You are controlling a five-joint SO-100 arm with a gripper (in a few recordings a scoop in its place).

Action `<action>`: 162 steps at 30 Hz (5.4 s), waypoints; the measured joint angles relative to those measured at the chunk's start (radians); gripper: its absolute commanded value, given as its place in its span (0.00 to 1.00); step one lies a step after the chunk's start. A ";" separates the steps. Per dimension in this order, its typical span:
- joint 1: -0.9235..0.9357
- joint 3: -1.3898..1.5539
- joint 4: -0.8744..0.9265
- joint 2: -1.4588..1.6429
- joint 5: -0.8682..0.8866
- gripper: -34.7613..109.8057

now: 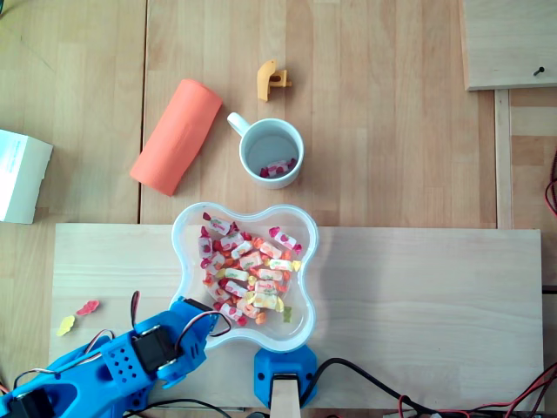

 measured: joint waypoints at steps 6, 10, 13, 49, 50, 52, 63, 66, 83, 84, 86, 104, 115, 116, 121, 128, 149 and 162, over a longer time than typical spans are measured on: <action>0.000 0.000 0.000 -0.014 0.097 0.22; 0.000 0.000 0.000 -0.084 0.140 0.22; 0.000 0.000 0.000 -0.103 0.143 0.22; -0.137 0.003 0.000 -0.170 0.143 0.32; -0.137 0.003 0.000 -0.170 0.143 0.33; -0.137 0.003 0.000 -0.184 0.143 0.33; -0.129 -0.006 -0.051 -0.278 0.143 0.34; -0.127 -0.006 -0.092 -0.278 0.143 0.33; -0.080 -0.006 -0.175 -0.347 0.104 0.34; -0.071 -0.006 -0.175 -0.348 0.091 0.34; -0.052 -0.006 -0.175 -0.350 0.071 0.34; -0.044 -0.006 -0.245 -0.365 0.048 0.38; -0.029 0.003 -0.247 -0.365 0.048 0.40; -0.029 0.003 -0.247 -0.365 0.048 0.40; -0.028 0.018 -0.247 -0.365 0.048 0.40; -0.026 0.054 -0.247 -0.371 0.048 0.41; -0.026 0.106 -0.319 -0.371 0.048 0.40; 0.025 0.120 -0.319 -0.371 0.044 0.40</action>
